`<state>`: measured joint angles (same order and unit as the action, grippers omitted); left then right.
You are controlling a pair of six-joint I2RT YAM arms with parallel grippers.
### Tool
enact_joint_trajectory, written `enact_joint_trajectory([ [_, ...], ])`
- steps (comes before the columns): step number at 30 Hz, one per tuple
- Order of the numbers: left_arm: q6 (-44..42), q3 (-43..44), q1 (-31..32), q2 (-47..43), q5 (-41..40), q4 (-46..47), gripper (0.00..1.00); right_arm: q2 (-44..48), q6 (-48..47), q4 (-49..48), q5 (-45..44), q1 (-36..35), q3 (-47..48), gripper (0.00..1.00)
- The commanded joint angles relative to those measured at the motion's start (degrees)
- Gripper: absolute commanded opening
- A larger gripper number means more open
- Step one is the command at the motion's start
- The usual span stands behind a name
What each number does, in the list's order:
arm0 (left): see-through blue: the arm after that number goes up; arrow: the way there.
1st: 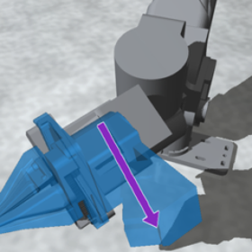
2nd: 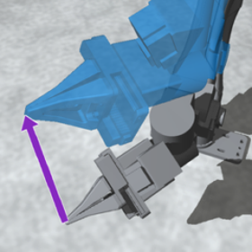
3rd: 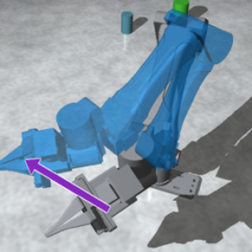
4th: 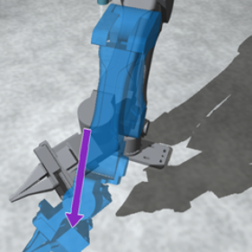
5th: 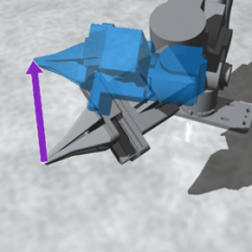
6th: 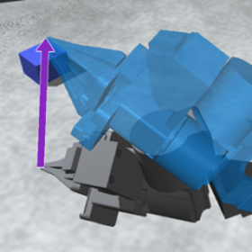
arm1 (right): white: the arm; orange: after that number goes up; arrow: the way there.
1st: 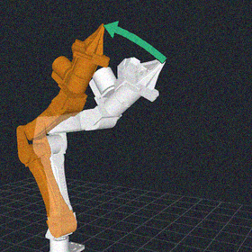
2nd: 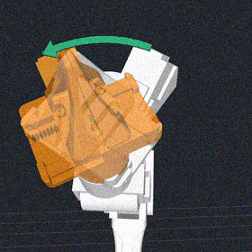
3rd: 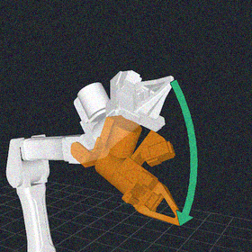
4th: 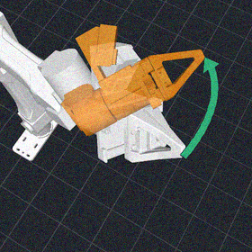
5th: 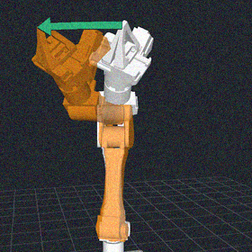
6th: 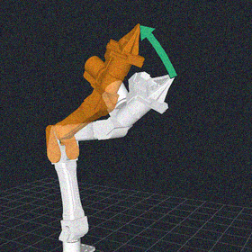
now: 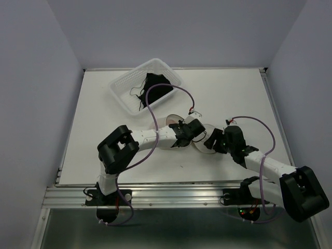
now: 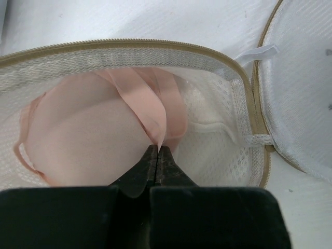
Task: Unzip the laundry bag and remove the bra
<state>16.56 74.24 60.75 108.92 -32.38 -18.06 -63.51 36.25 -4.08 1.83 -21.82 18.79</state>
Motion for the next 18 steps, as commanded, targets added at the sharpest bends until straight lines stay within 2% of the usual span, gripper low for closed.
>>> enact_joint_trajectory([
  [1,0.67,2.31,-0.11,-9.42,0.91,0.31,0.0,0.05,-0.74,0.65,0.02,0.29,-0.94,0.65],
  [5,0.58,2.58,-0.11,-16.19,3.9,2.59,0.0,-0.39,-0.83,0.56,0.37,0.29,-0.77,0.65],
  [11,0.32,4.42,-1.16,-25.16,3.2,5.14,0.0,-0.65,-1.01,0.65,0.64,0.29,-0.51,0.65],
  [18,-1.79,11.36,-10.37,-33.51,3.9,5.23,0.0,-0.65,-1.27,0.65,0.99,0.29,-0.42,0.65],
])
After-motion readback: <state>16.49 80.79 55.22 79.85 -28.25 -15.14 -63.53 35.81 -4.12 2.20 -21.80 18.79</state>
